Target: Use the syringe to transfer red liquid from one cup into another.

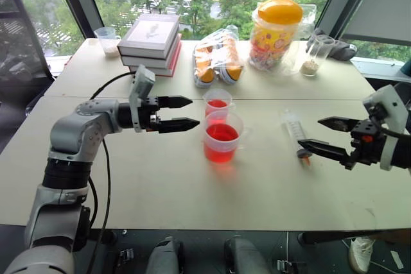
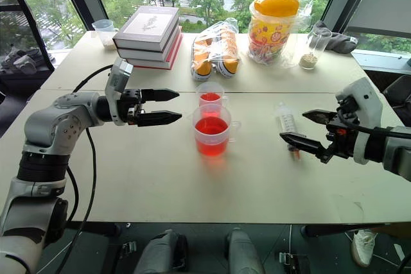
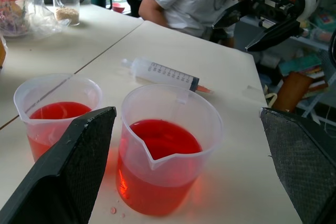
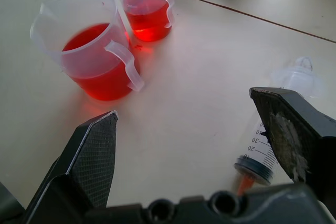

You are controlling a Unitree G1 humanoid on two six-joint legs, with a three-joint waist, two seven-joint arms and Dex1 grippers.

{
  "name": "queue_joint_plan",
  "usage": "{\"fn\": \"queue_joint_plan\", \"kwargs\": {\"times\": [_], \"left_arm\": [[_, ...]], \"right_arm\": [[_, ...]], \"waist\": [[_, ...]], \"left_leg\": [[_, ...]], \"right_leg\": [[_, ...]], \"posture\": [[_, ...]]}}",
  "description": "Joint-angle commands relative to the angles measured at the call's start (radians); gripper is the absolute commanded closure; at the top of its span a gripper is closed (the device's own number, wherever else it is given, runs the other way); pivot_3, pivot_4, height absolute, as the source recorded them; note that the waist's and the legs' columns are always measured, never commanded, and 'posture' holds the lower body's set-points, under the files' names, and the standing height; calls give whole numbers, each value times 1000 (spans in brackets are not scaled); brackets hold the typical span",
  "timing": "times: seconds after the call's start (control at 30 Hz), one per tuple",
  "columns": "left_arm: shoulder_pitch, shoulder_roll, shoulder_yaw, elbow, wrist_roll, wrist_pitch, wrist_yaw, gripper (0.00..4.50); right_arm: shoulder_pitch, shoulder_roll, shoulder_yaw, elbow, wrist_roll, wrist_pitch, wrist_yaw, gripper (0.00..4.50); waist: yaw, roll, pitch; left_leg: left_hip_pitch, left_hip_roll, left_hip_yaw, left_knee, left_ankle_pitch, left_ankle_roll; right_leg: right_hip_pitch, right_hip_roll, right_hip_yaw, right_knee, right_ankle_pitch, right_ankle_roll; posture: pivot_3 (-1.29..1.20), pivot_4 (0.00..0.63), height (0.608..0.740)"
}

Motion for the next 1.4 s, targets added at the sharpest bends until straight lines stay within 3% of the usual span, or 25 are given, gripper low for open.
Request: {"fn": "queue_joint_plan", "kwargs": {"times": [0.03,0.4,0.93,1.1,1.27,1.4], "left_arm": [[-27,0,20,-14,-14,-19,5,0],[-43,-26,13,13,-13,-37,9,0],[-14,-29,3,-7,-2,-55,19,0],[-34,-33,-10,29,13,-84,0,0],[-30,-58,-14,35,16,-111,13,0],[-12,-66,-11,12,12,-109,25,0]], "right_arm": [[9,-3,-33,-16,16,-18,-4,74],[-12,-31,-32,14,25,32,-36,74],[-100,-84,139,157,-21,46,-56,74],[-460,-50,415,492,-149,127,-125,74],[-774,45,665,868,-278,181,-64,74],[-924,125,799,1112,-398,120,-8,74]], "waist": [[0,0,0],[0,0,0],[-1,0,0],[-9,0,0],[-8,0,0],[-5,0,0]], "left_leg": [[0,0,0,0,0,0],[0,0,0,0,0,0],[0,0,0,0,0,0],[2,0,3,1,0,0],[2,0,5,-1,0,1],[-1,0,7,-2,-1,1]], "right_leg": [[0,0,0,0,0,0],[0,0,0,0,0,0],[0,0,0,0,0,0],[-1,-1,3,0,1,-1],[-2,0,4,0,0,-2],[-5,1,4,0,1,-1]], "posture": [[0,150,740],[0,150,740],[0,150,740],[0,150,740],[0,150,740],[0,150,740]]}}
